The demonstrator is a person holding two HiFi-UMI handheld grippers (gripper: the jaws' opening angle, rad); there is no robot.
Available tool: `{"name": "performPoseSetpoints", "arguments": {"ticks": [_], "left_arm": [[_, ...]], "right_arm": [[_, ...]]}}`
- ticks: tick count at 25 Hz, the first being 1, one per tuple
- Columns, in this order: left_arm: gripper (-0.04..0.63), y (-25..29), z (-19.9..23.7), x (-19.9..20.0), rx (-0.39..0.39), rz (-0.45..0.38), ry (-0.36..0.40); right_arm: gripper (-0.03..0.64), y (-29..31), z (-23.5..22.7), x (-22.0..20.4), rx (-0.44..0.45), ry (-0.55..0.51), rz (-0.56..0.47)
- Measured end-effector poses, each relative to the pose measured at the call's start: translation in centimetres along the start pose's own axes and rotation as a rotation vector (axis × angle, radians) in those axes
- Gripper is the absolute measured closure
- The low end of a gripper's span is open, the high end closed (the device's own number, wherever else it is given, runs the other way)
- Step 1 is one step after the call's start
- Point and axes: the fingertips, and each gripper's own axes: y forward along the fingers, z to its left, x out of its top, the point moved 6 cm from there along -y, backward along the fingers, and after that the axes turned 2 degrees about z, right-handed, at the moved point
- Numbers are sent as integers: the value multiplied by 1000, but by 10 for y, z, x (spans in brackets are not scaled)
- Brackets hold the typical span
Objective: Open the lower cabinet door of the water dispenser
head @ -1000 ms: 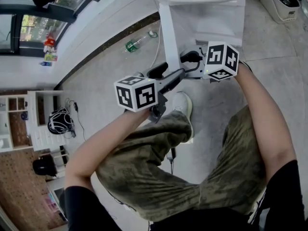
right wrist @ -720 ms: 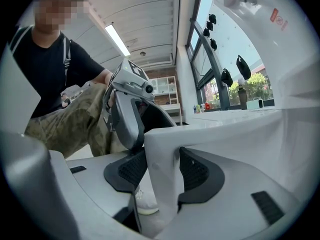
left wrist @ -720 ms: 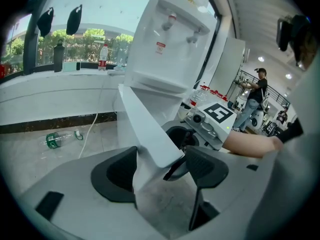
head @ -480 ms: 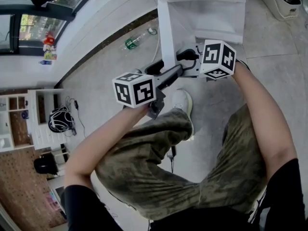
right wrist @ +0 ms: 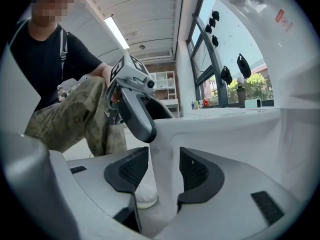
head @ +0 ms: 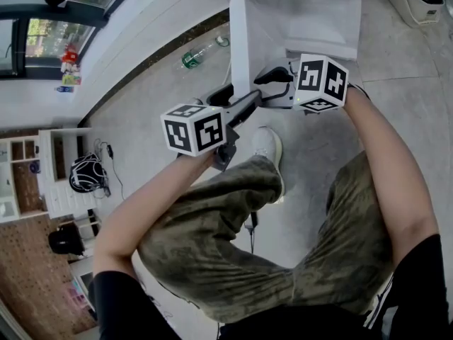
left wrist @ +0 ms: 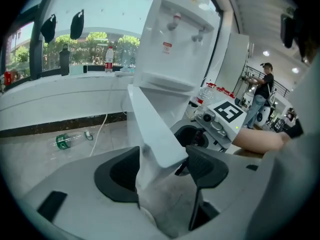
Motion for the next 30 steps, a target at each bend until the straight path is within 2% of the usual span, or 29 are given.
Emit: {"name": "performPoseSetpoints", "arguments": {"ticks": [2,7,12,21,26,30], "left_arm": [[310,-3,4,-2,17,4,-1],[356,-13,21,-4,97,-10,78],[390,-22,31,-8,159,-22,91],[411,-32,53,-9,248,-33,103],[411,-34,60,-10,275,-20,101],[413,-35,68,-11,259,-62,117]], "right_arm": [[431,-1,0,-1,-8,-5,5],[433,-4,-6,0,-46,11,-20],[457,4,-9,17,-78,16,-80],[600,16,-12,2,-89,12,-28],[614,22,-24,-3,-172,92,-3],[614,22,-33,3,-220,125,-21]]}}
